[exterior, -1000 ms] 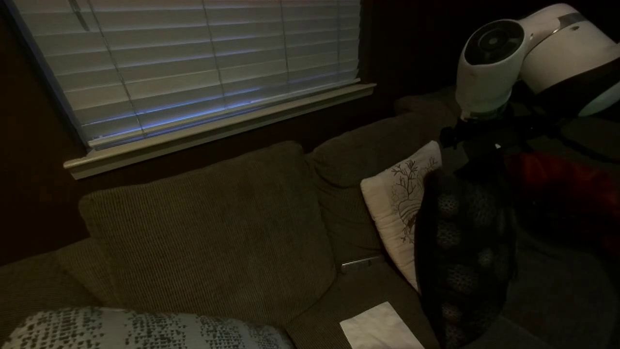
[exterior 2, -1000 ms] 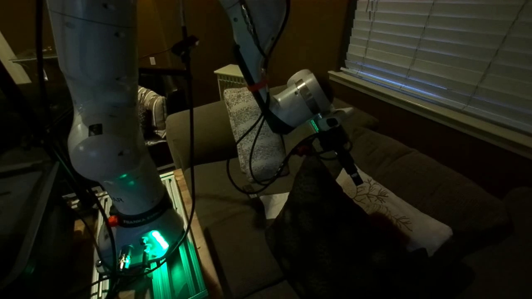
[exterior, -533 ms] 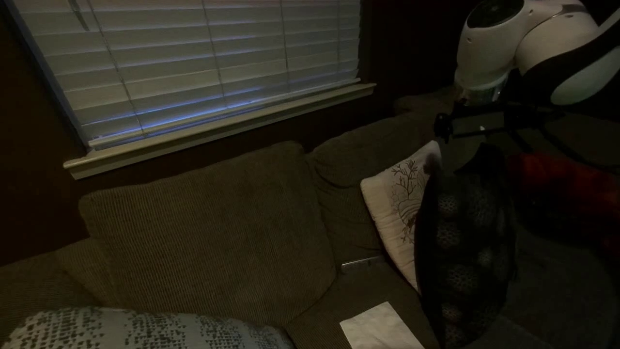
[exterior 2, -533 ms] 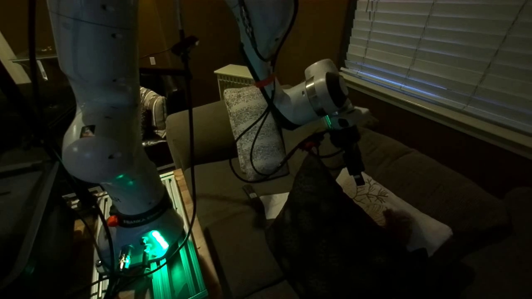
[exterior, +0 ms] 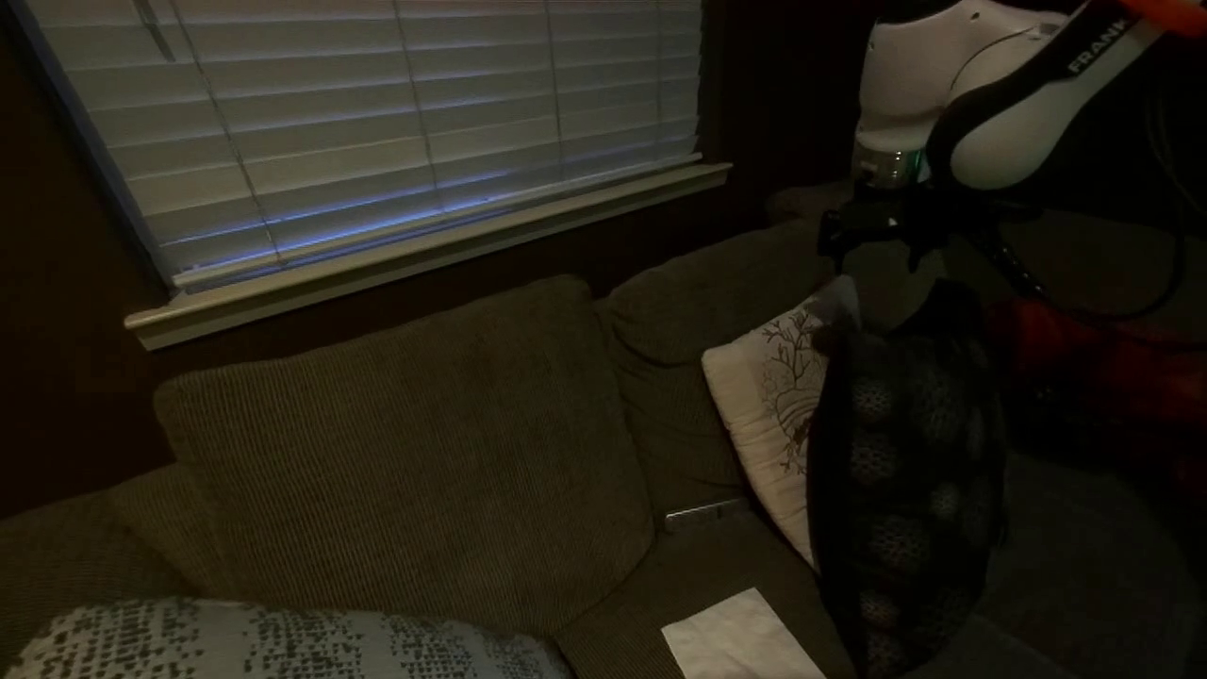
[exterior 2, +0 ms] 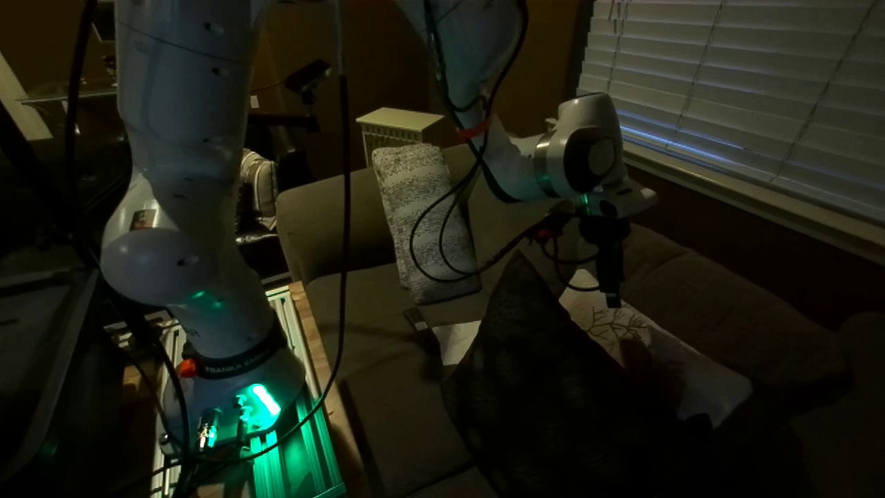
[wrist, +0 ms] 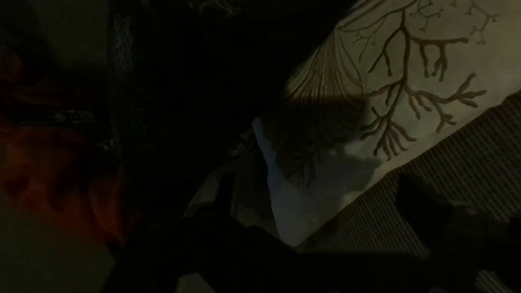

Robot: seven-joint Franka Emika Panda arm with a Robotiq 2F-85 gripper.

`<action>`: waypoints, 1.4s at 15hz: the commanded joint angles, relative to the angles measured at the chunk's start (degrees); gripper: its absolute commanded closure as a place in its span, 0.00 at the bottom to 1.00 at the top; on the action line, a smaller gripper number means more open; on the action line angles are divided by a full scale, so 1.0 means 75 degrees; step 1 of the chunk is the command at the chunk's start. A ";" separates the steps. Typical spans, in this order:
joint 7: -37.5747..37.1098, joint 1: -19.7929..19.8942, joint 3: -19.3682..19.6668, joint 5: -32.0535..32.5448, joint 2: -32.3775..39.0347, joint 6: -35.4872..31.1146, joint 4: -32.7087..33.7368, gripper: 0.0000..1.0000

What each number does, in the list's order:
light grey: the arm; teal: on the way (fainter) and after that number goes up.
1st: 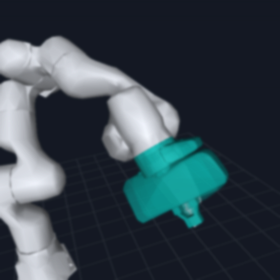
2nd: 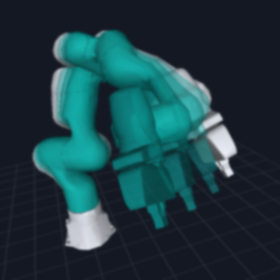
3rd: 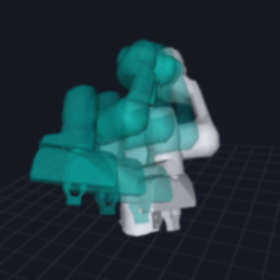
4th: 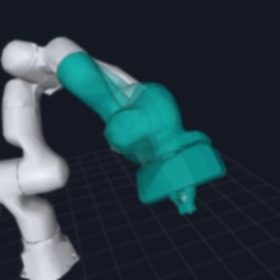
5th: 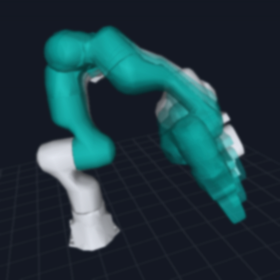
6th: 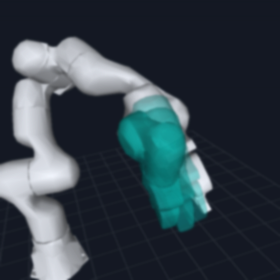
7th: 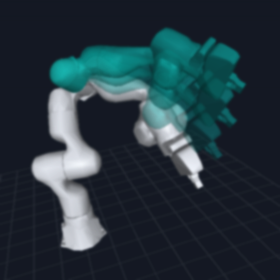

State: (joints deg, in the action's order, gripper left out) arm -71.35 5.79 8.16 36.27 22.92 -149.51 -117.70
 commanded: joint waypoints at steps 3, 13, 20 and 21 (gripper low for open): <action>0.1284 -0.0340 0.0212 -0.1549 0.1277 0.0879 0.1771 0.00; 0.2954 -0.0353 0.0227 -0.3144 0.3201 0.1757 0.4196 0.00; 0.3555 -0.0294 0.0205 -0.4005 0.4239 0.1929 0.5451 0.00; 0.3557 -0.0317 0.0234 -0.4078 0.4373 0.2047 0.5621 0.00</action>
State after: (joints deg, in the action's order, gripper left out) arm -46.88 3.69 9.29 9.09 51.53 -137.73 -82.04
